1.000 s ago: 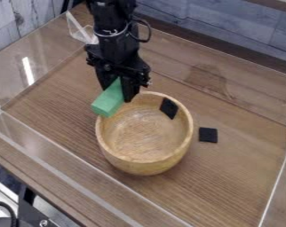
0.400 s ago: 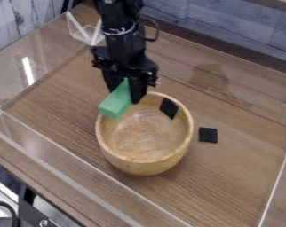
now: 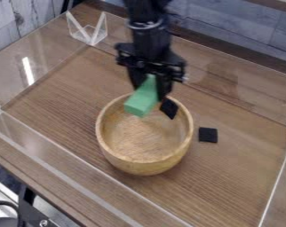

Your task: Move green stick from inside the wooden bowl to the table next to it

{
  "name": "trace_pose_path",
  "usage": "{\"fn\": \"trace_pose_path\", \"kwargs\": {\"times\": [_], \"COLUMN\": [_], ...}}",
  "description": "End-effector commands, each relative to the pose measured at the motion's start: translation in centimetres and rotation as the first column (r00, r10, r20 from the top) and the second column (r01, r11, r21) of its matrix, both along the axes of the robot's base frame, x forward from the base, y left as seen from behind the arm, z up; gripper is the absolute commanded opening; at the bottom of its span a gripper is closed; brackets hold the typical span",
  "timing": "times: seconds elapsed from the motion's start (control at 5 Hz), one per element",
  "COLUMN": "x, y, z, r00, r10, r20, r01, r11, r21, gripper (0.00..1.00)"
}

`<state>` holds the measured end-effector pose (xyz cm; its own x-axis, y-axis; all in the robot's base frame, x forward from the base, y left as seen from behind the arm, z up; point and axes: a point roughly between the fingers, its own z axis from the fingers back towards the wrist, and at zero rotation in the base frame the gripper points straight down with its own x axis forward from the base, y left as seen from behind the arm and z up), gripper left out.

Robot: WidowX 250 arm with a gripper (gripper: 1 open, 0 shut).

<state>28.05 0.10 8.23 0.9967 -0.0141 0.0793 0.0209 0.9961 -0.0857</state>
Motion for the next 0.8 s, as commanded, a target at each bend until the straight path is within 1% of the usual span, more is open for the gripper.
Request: {"fn": "trace_pose_path", "kwargs": {"times": [0.0,0.2,0.4,0.6], "x": [2.4,3.2,3.7,3.7], "y": [-3.1,-6.4,-9.7,-5.2], "z": [1.5,1.2,0.7,1.0], "r00": [0.997,0.997,0.996,0.995], "r10": [0.018,-0.003,-0.029,0.029], "r20": [0.069,0.080,0.090,0.100], "r01": [-0.017,0.005,0.031,-0.028], "r11": [1.000,1.000,0.999,1.000], "r21": [-0.010,-0.017,-0.023,-0.011], "gripper": [0.00,0.00,0.00,0.00]}}
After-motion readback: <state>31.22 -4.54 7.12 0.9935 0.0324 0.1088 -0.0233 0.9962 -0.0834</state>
